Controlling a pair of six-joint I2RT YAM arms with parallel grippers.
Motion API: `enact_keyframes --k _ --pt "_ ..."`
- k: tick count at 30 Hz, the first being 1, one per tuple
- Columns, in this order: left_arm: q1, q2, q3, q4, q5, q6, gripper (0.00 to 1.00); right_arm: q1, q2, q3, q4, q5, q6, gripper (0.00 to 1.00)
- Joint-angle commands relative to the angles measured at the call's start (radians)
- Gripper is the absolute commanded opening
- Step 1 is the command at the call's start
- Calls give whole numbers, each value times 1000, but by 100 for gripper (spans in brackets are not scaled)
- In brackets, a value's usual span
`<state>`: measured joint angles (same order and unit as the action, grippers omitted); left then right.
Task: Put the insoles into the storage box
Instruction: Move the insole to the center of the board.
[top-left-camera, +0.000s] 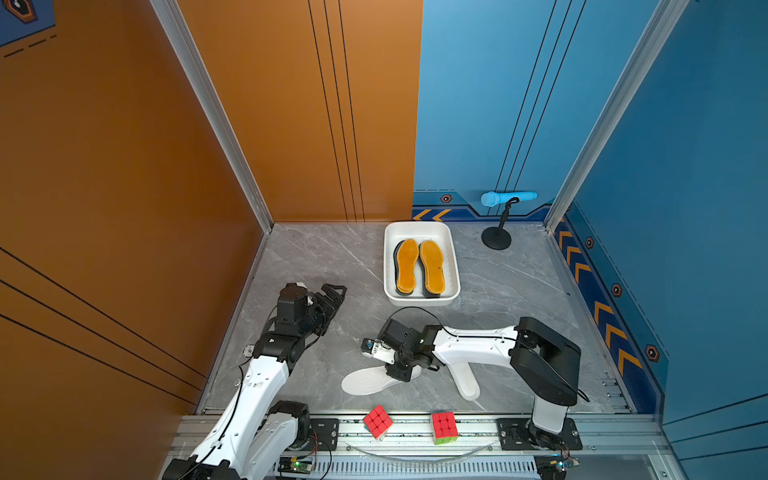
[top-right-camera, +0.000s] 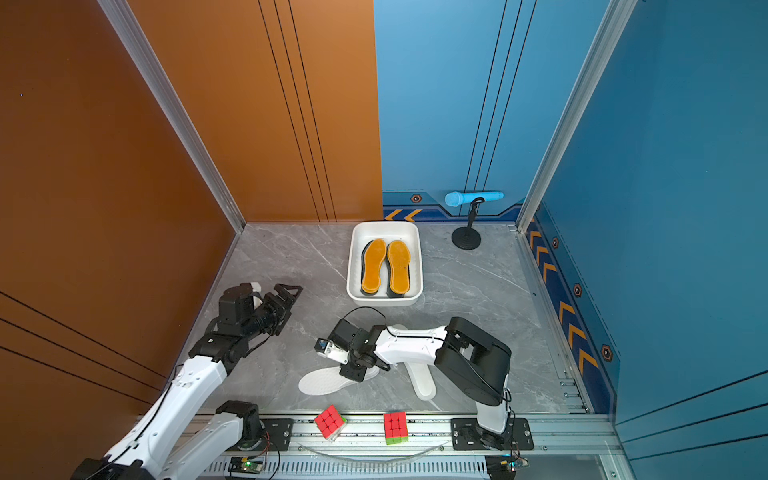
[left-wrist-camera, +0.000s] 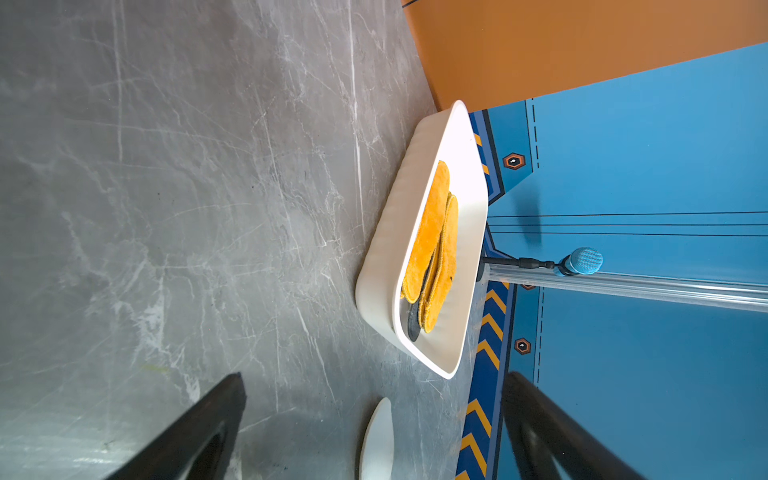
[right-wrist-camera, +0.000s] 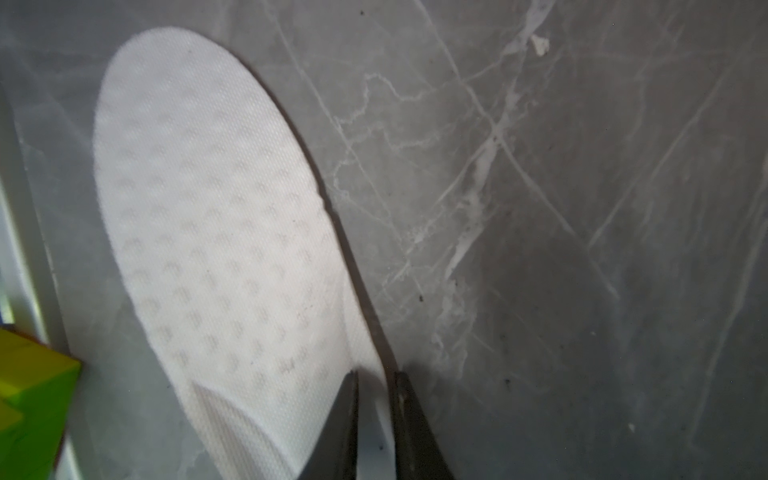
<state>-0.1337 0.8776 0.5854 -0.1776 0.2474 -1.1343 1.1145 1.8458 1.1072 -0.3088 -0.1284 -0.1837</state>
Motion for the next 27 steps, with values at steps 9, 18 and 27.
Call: enact_keyframes --k 9,18,27 --pt "-55 78 102 -37 -94 17 98 -31 -88 -120 56 24 52 3" --pt "-82 89 112 -39 -129 10 98 -113 -139 -172 154 13 197 0" --pt "-90 118 107 -24 -127 27 98 -145 -148 -188 218 22 330 0"
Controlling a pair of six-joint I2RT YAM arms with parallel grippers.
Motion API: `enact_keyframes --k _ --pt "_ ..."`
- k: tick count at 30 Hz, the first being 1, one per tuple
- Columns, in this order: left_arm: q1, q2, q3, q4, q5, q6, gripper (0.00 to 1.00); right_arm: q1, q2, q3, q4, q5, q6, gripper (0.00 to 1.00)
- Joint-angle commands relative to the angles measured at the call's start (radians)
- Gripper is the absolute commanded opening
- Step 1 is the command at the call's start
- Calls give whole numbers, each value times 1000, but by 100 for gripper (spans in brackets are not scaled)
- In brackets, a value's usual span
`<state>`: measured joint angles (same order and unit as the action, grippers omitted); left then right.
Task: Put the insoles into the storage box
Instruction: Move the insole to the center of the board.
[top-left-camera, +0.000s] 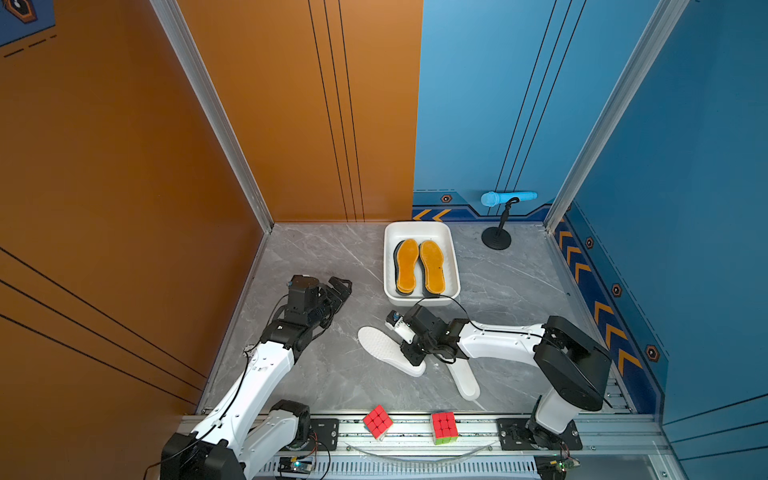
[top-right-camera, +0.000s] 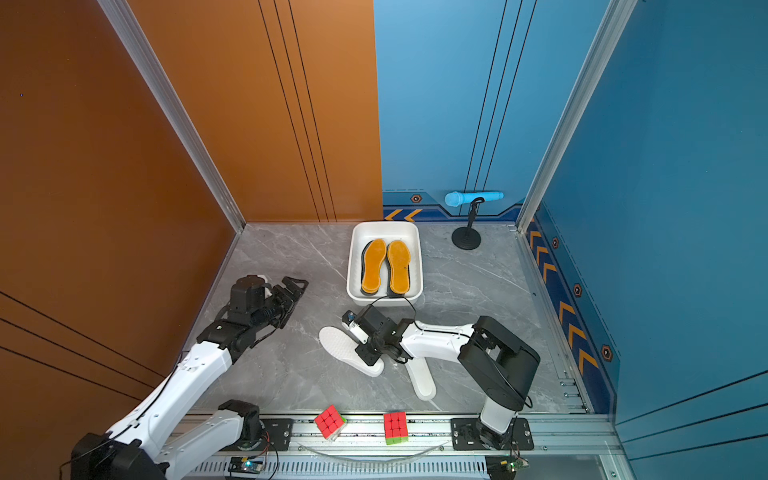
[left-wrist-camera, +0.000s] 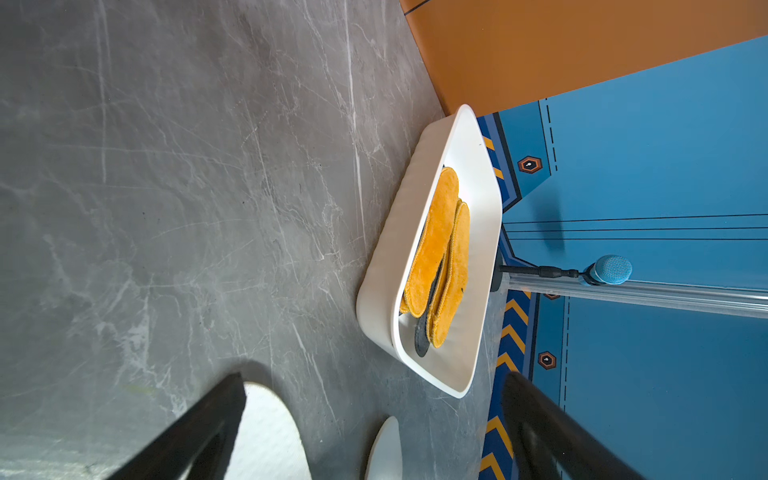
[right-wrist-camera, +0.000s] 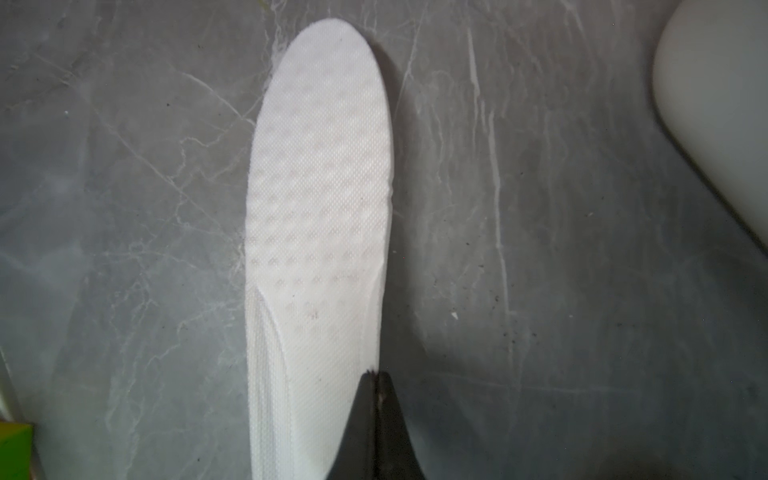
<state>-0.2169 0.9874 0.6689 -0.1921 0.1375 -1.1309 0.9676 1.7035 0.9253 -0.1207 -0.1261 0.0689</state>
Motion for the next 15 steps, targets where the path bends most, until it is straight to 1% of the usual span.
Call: enact_keyframes --k 1,3,4,7,8,14,15 --pt "-7 12 20 -5 -15 26 98 1 -1 -7 31 23 93 0" --pt "-7 23 15 -7 -13 30 98 3 10 -10 36 39 122 0" --pt "-7 29 11 21 -10 30 98 3 14 -14 42 48 135 1" --pt "-4 59 8 54 12 42 98 3 19 -32 64 62 155 10" --pt "-4 70 6 60 20 46 98 3 18 -35 67 66 156 11" --pt "-7 114 -30 151 61 21 98 3 4 -38 45 83 132 28" --pt "-9 120 -33 158 65 20 98 2 3 -37 43 80 129 29"
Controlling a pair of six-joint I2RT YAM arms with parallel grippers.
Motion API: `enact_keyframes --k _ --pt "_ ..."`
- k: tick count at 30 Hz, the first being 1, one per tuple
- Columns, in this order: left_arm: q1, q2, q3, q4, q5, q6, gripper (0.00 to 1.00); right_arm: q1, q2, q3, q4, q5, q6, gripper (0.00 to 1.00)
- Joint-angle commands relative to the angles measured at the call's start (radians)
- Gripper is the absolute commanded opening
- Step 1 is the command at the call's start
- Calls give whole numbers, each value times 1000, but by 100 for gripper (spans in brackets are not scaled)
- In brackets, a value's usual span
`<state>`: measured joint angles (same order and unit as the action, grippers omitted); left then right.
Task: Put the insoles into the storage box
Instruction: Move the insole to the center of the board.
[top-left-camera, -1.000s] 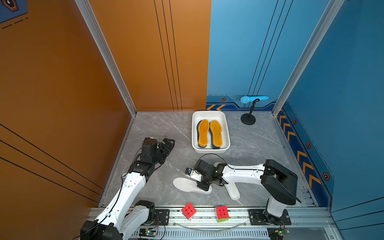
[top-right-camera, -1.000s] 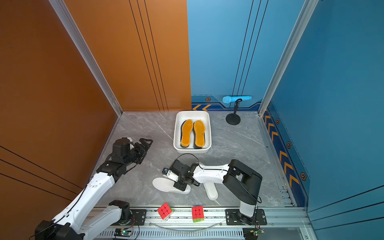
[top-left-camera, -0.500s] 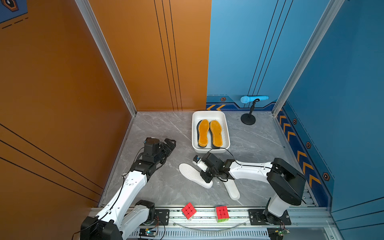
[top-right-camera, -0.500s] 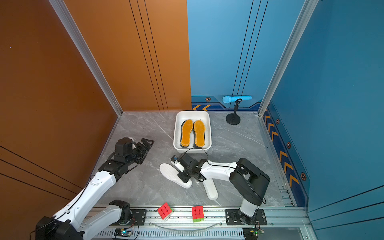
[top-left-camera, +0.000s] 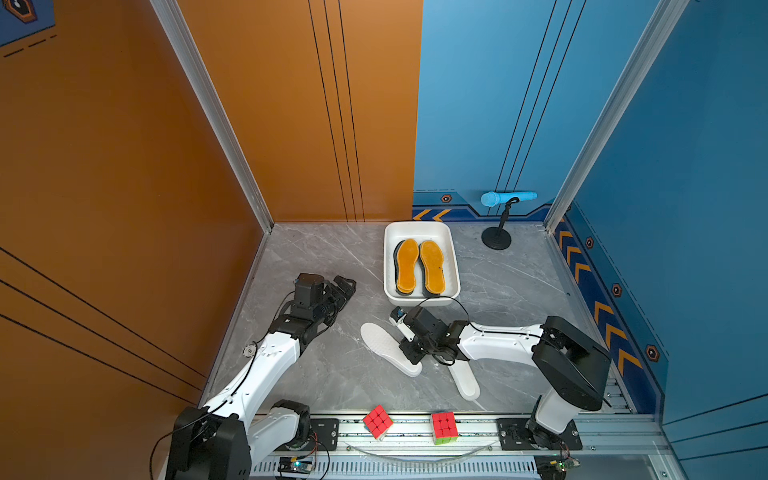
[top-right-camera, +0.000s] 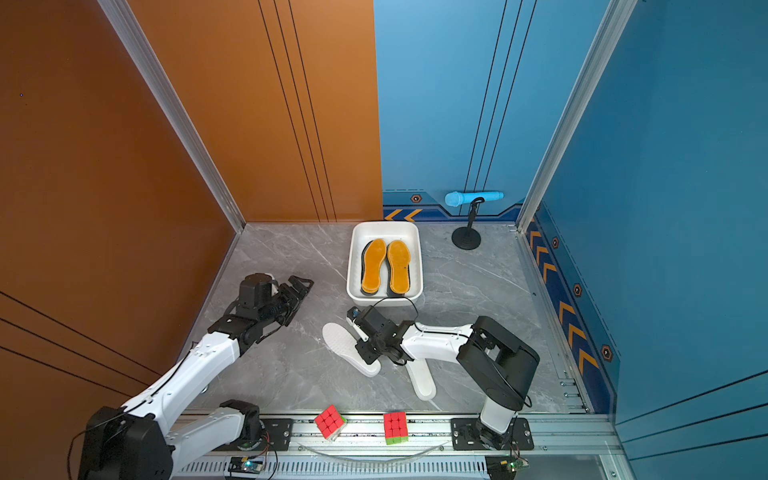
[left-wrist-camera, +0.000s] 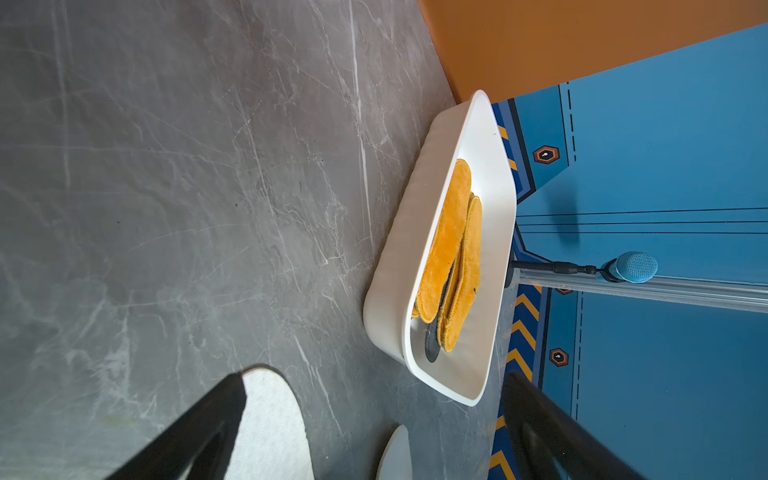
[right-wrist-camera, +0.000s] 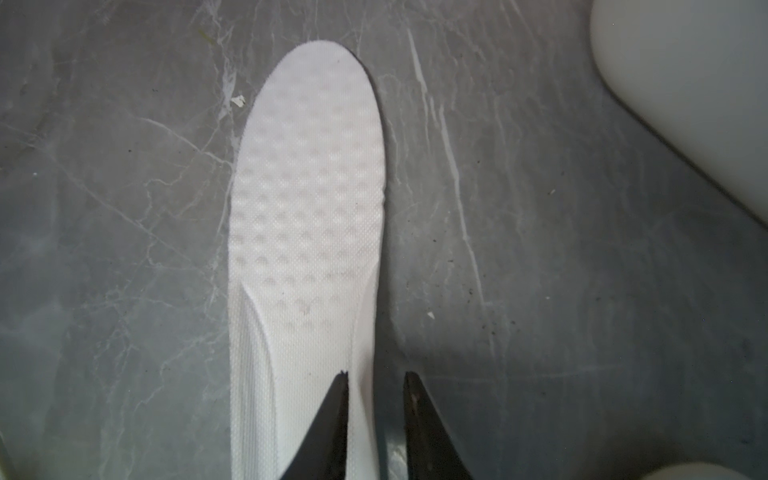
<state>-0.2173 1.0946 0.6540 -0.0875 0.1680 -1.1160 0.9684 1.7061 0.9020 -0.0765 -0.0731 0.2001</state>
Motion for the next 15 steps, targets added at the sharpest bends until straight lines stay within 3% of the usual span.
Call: enact_keyframes --k 1,6,15 --pt "-15 20 -21 62 38 5 98 1 0 -13 -3 23 -7 31" --pt "-27 56 -44 111 50 -8 97 2 3 -7 -29 -8 -20 37" --pt "-41 73 -77 155 39 -33 98 20 6 -18 -73 -59 -43 39"
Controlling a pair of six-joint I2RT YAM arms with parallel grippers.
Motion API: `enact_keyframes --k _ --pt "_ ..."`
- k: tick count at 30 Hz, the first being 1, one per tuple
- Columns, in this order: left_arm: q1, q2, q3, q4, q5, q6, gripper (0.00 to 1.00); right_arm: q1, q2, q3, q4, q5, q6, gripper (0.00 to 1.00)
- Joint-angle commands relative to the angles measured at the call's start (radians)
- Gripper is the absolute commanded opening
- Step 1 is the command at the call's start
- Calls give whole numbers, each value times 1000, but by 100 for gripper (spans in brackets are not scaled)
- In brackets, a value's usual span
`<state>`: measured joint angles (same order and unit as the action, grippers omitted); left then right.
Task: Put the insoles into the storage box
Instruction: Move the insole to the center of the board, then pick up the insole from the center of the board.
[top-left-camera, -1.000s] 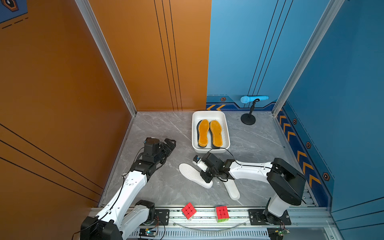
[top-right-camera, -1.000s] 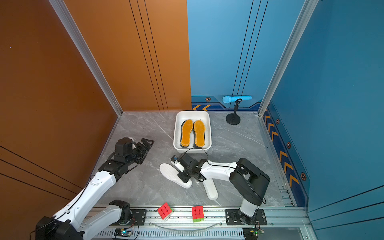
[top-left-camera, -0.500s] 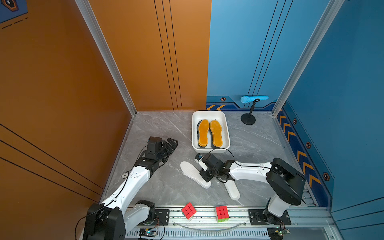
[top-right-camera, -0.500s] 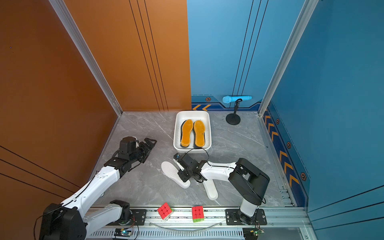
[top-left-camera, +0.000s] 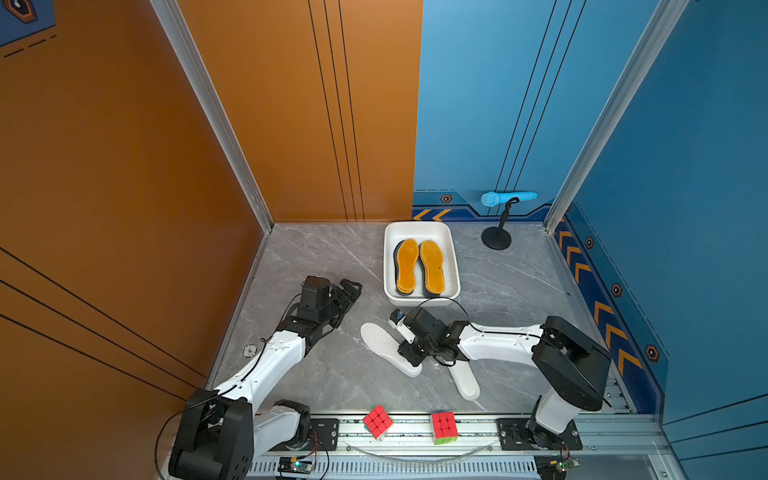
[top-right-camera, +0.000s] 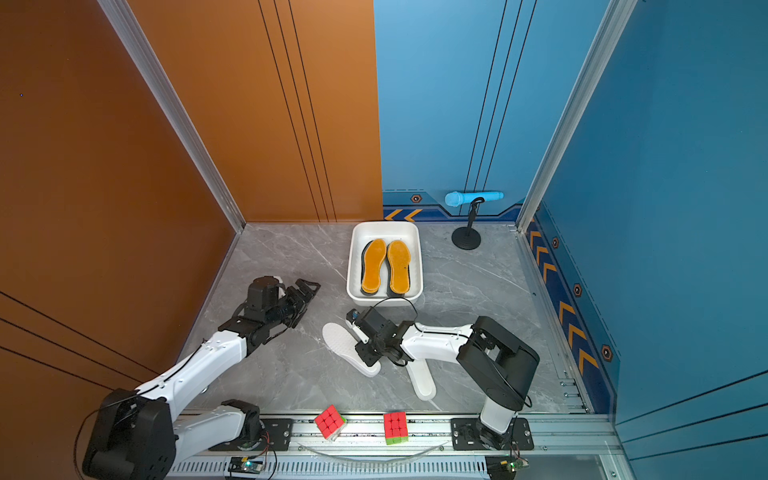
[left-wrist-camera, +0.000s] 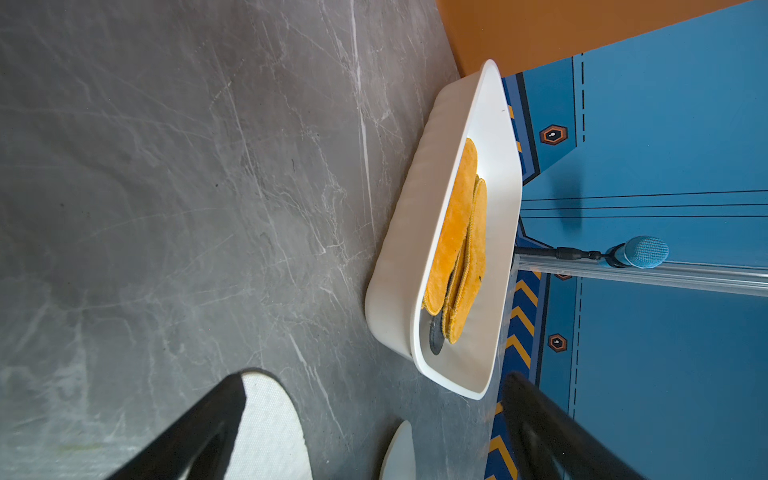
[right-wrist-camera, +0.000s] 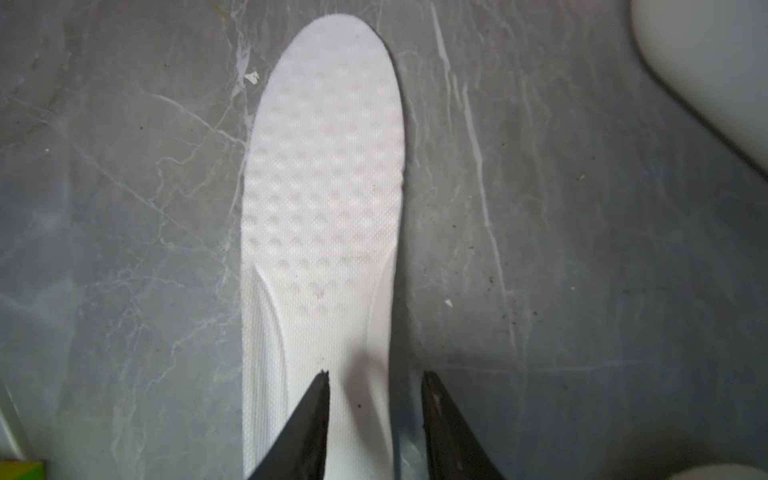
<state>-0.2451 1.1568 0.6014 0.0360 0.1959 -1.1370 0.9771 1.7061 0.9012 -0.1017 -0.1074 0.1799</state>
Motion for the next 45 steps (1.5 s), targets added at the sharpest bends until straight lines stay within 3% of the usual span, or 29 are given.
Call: enact_keyframes --k 1,16,23,26,32,39,45 --pt "-18 17 -33 42 9 -19 98 12 8 -18 -53 -25 -24 39" --pt "-103 159 -86 223 -16 -84 98 31 18 -5 -147 -17 -52 28" --pt "-102 184 -81 245 6 -80 98 51 40 -31 -125 -4 -50 8" --pt "-55 128 -100 232 33 -66 98 65 38 -33 -109 15 -47 0" --pt "19 -85 -119 35 -9 -25 98 72 -10 -58 -51 36 -58 0" --pt "129 -328 -127 -139 -8 2 98 50 -163 -82 -8 56 -67 0" --pt "175 -383 -149 -157 14 -4 98 1 -290 -72 -10 16 -58 0"
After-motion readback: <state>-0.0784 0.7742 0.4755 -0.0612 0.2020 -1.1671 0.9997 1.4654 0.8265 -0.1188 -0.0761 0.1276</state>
